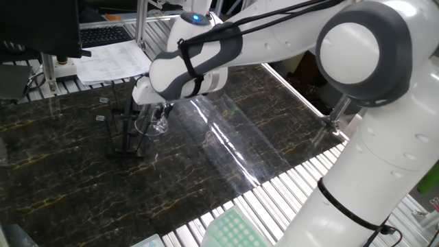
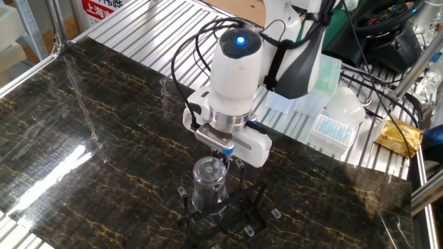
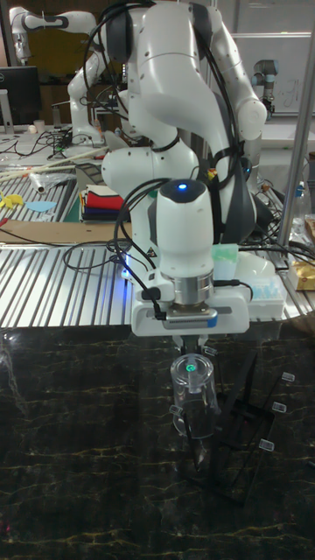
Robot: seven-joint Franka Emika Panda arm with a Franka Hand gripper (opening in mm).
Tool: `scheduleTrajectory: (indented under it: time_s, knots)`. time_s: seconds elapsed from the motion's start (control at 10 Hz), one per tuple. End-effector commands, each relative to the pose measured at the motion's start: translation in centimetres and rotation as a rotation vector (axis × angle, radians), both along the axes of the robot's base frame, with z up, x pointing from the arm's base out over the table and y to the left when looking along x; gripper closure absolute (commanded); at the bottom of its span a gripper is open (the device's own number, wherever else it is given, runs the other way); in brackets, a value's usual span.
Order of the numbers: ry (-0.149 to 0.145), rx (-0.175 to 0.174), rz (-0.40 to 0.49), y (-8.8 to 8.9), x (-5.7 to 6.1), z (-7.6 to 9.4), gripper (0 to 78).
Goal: Put the cup on the cup rack
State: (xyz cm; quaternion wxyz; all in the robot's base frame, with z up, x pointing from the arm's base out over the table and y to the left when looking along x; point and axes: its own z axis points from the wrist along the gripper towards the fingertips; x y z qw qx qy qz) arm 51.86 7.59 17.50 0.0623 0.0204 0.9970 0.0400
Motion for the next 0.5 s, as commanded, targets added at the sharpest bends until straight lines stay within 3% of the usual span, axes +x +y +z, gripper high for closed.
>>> scheduleTrajectory:
  time_s: [0.1, 0.5]
  knots:
    - [-0.006, -0.002, -0.003, 0.09, 0.07, -0.08, 76.4]
    - [-0.023, -0.007, -0.007, 0.15, 0.06, -0.43, 76.4]
